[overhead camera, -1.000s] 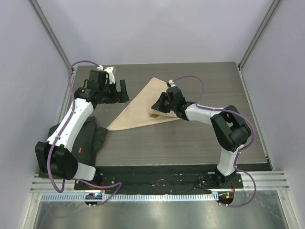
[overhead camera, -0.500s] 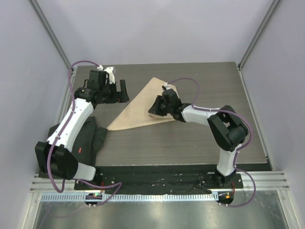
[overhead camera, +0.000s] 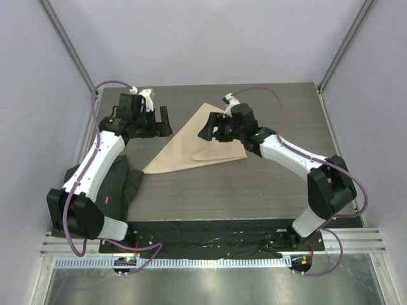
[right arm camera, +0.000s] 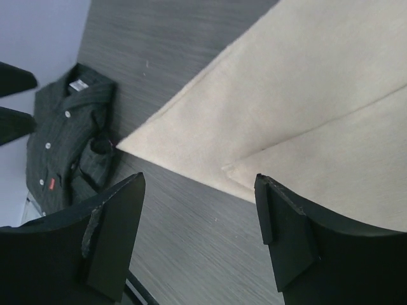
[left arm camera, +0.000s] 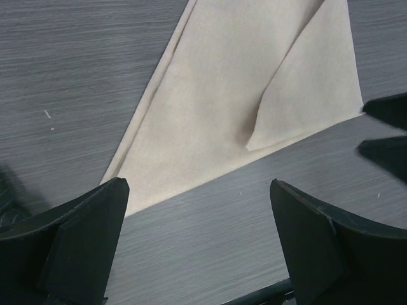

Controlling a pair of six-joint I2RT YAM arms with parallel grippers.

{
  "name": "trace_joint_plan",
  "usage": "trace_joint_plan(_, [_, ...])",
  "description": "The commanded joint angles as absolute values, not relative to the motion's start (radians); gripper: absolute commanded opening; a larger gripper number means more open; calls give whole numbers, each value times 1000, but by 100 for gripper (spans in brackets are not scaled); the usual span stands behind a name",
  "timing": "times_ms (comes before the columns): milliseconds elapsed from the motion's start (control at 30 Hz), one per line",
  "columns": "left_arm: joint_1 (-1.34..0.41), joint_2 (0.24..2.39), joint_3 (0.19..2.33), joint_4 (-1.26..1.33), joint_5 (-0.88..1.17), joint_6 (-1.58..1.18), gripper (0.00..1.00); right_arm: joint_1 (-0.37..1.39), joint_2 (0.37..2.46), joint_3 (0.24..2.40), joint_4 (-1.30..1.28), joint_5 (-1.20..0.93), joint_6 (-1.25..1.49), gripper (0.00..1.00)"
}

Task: Fold the napkin, place the utensils inside, and roll it up
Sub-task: Fold the napkin

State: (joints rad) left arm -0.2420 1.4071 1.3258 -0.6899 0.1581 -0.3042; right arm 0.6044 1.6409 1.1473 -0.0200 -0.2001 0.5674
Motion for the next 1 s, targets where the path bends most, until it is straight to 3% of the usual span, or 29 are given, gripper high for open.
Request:
trace_joint_plan(0, [-245,1410,1350,-663,166,-298,100,409,1601,1169,-103,-331,480,77])
trace_joint_plan(200, [-245,1419,1348,-652,163,-319,100,220,1707,1157,-117,-484,414,66])
trace_joint_plan(467, [-244,1368,1269,-634,115,-373,100,71,1856,1181,-104,-621,362,63])
trace_joint_plan(700, [-244,1318,1181,-585,143,-431,100,48,1994,1241,-89,-742,345,58])
trace_joint_plan(967, [-244,1287,1141,-594,130,-436,100,48,2088,1276,-49,-805,365,44])
